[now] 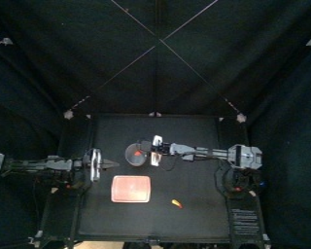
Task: Pick the red chile then place it in the grey bowl
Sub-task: Drop red chile in the grey bowl and return to neutral
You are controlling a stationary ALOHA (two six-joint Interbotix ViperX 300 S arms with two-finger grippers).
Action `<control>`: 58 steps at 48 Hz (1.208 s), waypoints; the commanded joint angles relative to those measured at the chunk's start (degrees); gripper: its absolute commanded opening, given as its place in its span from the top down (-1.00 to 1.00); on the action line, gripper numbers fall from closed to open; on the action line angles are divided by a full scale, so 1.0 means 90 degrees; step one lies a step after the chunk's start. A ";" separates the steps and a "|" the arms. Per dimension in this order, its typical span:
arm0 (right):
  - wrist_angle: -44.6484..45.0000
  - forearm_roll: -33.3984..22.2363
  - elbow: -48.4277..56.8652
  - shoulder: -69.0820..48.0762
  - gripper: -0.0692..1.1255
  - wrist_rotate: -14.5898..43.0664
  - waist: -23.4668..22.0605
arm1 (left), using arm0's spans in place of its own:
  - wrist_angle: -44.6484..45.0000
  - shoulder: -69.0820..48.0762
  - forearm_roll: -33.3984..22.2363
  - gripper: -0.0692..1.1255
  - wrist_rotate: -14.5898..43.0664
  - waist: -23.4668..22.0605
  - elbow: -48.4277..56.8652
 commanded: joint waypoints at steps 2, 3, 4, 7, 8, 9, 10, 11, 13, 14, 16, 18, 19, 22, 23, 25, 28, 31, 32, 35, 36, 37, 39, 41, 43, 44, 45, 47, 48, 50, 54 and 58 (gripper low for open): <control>0.0049 -0.0029 -0.0381 0.0029 -0.36 -0.0029 -0.0010 | -0.0029 0.0020 0.0020 0.95 0.0010 0.0010 -0.0078; 0.0059 -0.0029 -0.0391 0.0039 -0.39 -0.0029 -0.0020 | -0.0029 0.0020 0.0010 0.95 0.0010 0.0010 -0.0078; 0.0068 -0.0029 -0.0400 0.0039 -0.41 -0.0029 -0.0029 | -0.0020 0.0020 0.0020 0.95 0.0010 0.0010 -0.0078; 0.0098 -0.0020 -0.0371 0.0029 -0.46 -0.0029 -0.0029 | -0.0029 0.0020 0.0020 0.95 0.0010 0.0010 -0.0078; 0.0107 -0.0020 -0.0361 0.0029 -0.47 -0.0029 -0.0039 | -0.0029 0.0020 0.0020 0.95 0.0010 0.0010 -0.0078; 0.0107 -0.0020 -0.0352 0.0010 -0.47 -0.0029 -0.0039 | -0.0029 0.0020 0.0020 0.95 0.0010 0.0010 -0.0078; 0.0107 -0.0029 -0.0342 -0.0020 -0.47 -0.0020 -0.0039 | -0.0029 0.0020 0.0020 0.95 0.0010 0.0010 -0.0078; 0.0107 -0.0020 -0.0322 -0.0059 -0.47 -0.0020 -0.0039 | -0.0029 0.0020 0.0020 0.95 0.0010 0.0010 -0.0078; 0.0078 0.0010 -0.0264 -0.0166 -0.47 -0.0020 -0.0049 | -0.0029 0.0020 0.0020 0.95 0.0010 0.0010 -0.0078; 0.0078 0.0029 -0.0215 -0.0234 -0.47 -0.0010 -0.0049 | -0.0029 0.0020 0.0020 0.95 0.0010 0.0010 -0.0078; 0.0029 0.0049 -0.0107 -0.0400 -0.47 0.0000 -0.0049 | -0.0029 0.0020 0.0020 0.95 0.0010 0.0010 -0.0078; -0.0088 0.0107 0.0107 -0.0645 -0.47 0.0010 -0.0029 | -0.0029 0.0020 0.0020 0.95 0.0010 0.0010 -0.0078; -0.0156 0.0137 0.0205 -0.0771 -0.47 0.0010 -0.0010 | -0.0029 0.0020 0.0020 0.95 0.0010 0.0010 -0.0078; -0.0459 0.0215 0.0605 -0.1143 -0.47 0.0020 0.0000 | -0.0029 0.0020 0.0020 0.95 0.0010 0.0010 -0.0078; -0.0576 0.0234 0.0742 -0.1279 -0.47 0.0029 0.0029 | -0.0029 0.0020 0.0020 0.95 0.0010 0.0010 -0.0078; -0.0830 0.0254 0.1016 -0.1562 -0.47 0.0117 0.0137 | -0.0029 0.0020 0.0020 0.95 0.0010 0.0010 -0.0078; -0.1250 0.0264 0.1445 -0.2061 -0.47 0.0176 0.0342 | -0.0029 0.0020 0.0020 0.95 0.0010 0.0010 -0.0078; -0.1689 0.0273 0.1875 -0.2510 -0.47 0.0234 0.0547 | -0.0029 0.0010 0.0020 0.95 0.0010 0.0010 -0.0078; -0.1846 0.0303 0.2021 -0.2656 -0.47 0.0244 0.0625 | -0.0029 0.0010 0.0020 0.95 0.0010 0.0010 -0.0078; -0.2275 0.0361 0.2471 -0.3076 -0.47 0.0303 0.0811 | -0.0029 0.0010 0.0020 0.95 0.0010 0.0010 -0.0068; -0.2412 0.0381 0.2627 -0.3213 -0.47 0.0332 0.0850 | -0.0029 0.0010 0.0020 0.95 0.0010 0.0020 -0.0068; -0.2529 0.0410 0.2773 -0.3350 -0.47 0.0371 0.0889 | -0.0029 0.0010 0.0020 0.95 0.0010 0.0010 -0.0068; -0.2832 0.0488 0.3154 -0.3701 -0.47 0.0449 0.0957 | -0.0029 0.0010 0.0020 0.95 0.0010 0.0020 -0.0059; -0.3057 0.0557 0.3457 -0.3975 -0.47 0.0537 0.0967 | -0.0029 0.0010 0.0020 0.95 0.0010 0.0039 -0.0059; -0.3271 0.0635 0.3750 -0.4238 -0.47 0.0615 0.0967 | -0.0020 0.0010 0.0020 0.95 0.0010 0.0049 -0.0049; -0.3389 0.0693 0.3887 -0.4365 -0.47 0.0654 0.0967 | -0.0020 0.0010 0.0020 0.95 0.0010 0.0059 -0.0049; -0.3477 0.0752 0.4023 -0.4492 -0.47 0.0664 0.0967 | -0.0020 0.0010 0.0020 0.95 0.0010 0.0078 -0.0039; -0.3623 0.0859 0.4277 -0.4736 -0.47 0.0693 0.0957 | -0.0020 0.0010 0.0020 0.95 0.0010 0.0098 -0.0039; -0.3691 0.0889 0.4404 -0.4863 -0.47 0.0693 0.0957 | -0.0020 0.0010 0.0010 0.95 0.0010 0.0107 -0.0029; -0.3789 0.0967 0.4639 -0.5117 -0.47 0.0693 0.0938 | -0.0020 0.0000 0.0000 0.95 0.0010 0.0117 -0.0020; -0.3906 0.1035 0.5107 -0.5732 -0.47 0.0684 0.0820 | -0.0020 0.0000 0.0000 0.95 0.0010 0.0146 0.0000; -0.3926 0.1025 0.5479 -0.6309 -0.47 0.0684 0.0742 | -0.0020 0.0000 0.0000 0.95 0.0010 0.0166 0.0000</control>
